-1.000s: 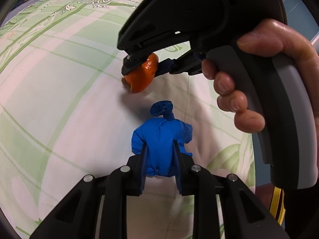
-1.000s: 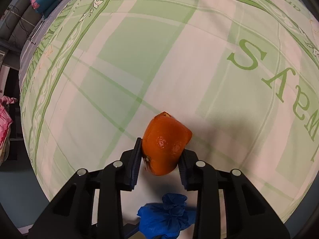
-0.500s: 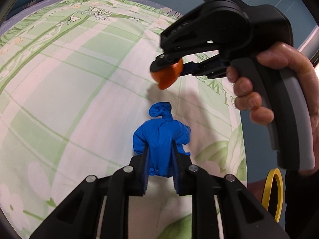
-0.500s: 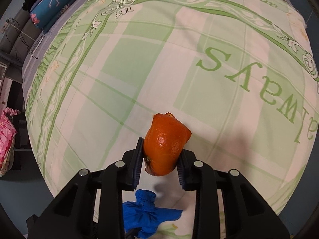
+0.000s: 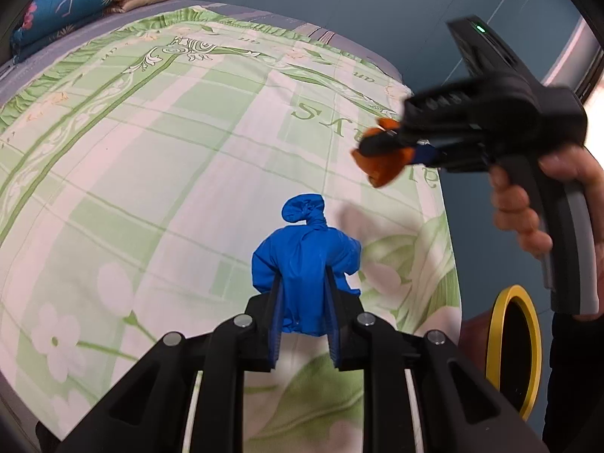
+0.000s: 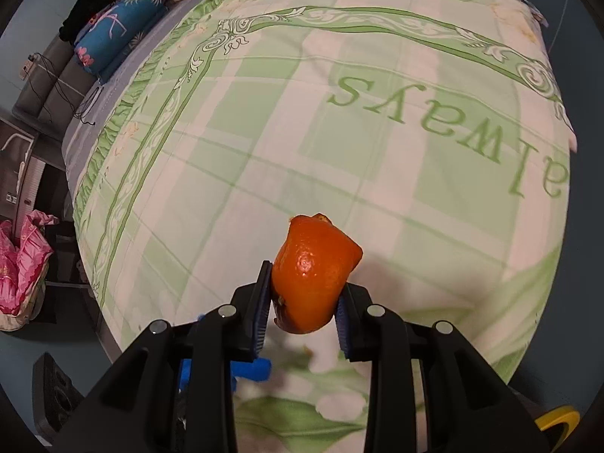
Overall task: Collect trash
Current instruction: 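Carry the blue bag and orange over the bin with both tools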
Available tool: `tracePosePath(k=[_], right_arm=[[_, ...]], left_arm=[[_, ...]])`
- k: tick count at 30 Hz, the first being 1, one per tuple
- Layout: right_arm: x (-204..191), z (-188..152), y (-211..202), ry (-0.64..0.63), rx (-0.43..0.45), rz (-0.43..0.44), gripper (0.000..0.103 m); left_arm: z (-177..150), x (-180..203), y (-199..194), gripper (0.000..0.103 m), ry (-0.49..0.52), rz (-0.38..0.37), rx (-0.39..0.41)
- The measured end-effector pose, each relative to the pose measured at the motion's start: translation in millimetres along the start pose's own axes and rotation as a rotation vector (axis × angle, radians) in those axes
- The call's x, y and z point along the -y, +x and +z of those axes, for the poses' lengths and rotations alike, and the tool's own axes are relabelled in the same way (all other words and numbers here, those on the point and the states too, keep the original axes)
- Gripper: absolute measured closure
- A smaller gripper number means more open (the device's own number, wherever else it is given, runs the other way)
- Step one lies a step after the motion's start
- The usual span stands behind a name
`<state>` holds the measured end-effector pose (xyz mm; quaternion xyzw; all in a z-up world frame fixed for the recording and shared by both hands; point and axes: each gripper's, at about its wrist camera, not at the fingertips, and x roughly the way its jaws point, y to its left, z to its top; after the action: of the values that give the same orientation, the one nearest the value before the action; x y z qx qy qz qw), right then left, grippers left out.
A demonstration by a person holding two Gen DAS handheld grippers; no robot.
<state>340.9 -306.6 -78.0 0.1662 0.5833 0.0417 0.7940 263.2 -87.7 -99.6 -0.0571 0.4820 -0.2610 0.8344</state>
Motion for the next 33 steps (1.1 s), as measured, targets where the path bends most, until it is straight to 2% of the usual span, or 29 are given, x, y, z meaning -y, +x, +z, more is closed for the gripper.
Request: tracePosePath(k=[9, 20, 28, 33], right_arm=[[50, -66, -51, 0.066, 0.072, 0.027, 0.075], [116, -127, -93, 0.175, 0.149, 0.057, 0.075], [167, -186, -122, 0.272, 0.204, 0.047, 0.074], [193, -218, -154, 0.336, 0.286, 0.018, 0.074]], left_arm=[[-19, 43, -15, 0.085, 0.082, -0.025, -0.001], [-39, 105, -15, 0.085, 0.182, -0.056, -0.032], [-54, 165, -10, 0.085, 0.315, -0.108, -0.065], [-60, 204, -10, 0.085, 0.407, -0.134, -0.07]])
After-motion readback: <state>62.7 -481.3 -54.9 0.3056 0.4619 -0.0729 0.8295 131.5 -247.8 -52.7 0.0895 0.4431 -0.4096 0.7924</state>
